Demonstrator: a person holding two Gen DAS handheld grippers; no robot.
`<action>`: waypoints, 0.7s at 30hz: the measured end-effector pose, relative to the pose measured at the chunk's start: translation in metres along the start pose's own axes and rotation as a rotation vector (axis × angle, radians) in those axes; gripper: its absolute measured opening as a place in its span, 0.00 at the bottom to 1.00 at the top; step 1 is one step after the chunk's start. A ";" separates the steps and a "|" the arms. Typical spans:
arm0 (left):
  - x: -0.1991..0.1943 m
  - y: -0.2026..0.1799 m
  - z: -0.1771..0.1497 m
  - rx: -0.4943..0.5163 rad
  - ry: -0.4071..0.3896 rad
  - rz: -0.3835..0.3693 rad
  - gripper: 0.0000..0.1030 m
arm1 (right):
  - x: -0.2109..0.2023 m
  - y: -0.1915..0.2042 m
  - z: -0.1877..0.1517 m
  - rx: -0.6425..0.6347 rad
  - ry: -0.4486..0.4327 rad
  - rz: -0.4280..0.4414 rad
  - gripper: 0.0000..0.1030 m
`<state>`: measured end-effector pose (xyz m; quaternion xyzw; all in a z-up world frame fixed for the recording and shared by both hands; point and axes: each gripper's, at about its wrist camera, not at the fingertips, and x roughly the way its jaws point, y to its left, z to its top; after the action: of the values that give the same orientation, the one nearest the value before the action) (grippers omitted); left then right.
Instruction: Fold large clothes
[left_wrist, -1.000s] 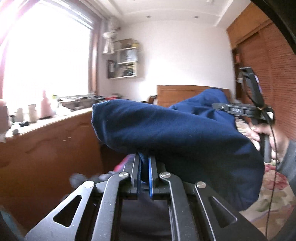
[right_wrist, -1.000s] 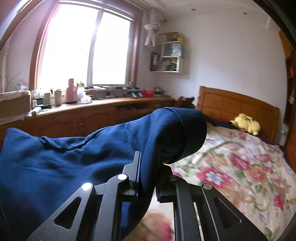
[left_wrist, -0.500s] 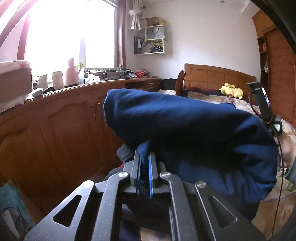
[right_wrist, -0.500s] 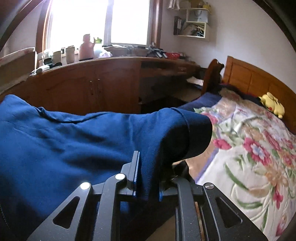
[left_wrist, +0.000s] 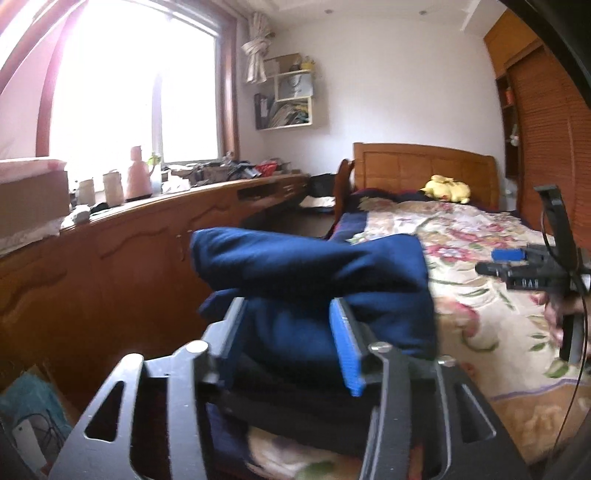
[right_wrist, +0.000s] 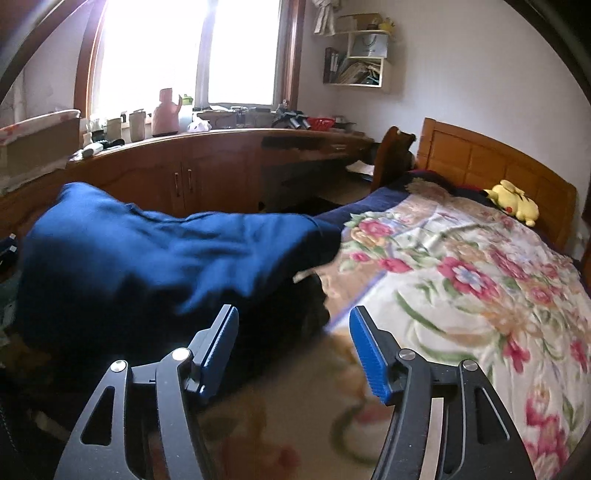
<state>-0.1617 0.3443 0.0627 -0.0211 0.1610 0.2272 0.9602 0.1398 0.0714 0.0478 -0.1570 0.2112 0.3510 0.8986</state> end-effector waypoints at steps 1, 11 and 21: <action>-0.003 -0.006 0.003 -0.001 -0.012 -0.005 0.62 | -0.011 0.001 -0.007 0.009 -0.005 0.000 0.64; -0.013 -0.107 0.006 0.018 0.003 -0.180 0.79 | -0.108 -0.017 -0.061 0.072 -0.046 -0.082 0.67; 0.005 -0.212 -0.008 0.055 0.072 -0.315 0.80 | -0.162 -0.043 -0.110 0.149 -0.067 -0.182 0.76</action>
<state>-0.0659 0.1559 0.0468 -0.0277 0.1960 0.0685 0.9778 0.0326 -0.0974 0.0386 -0.0966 0.1914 0.2566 0.9425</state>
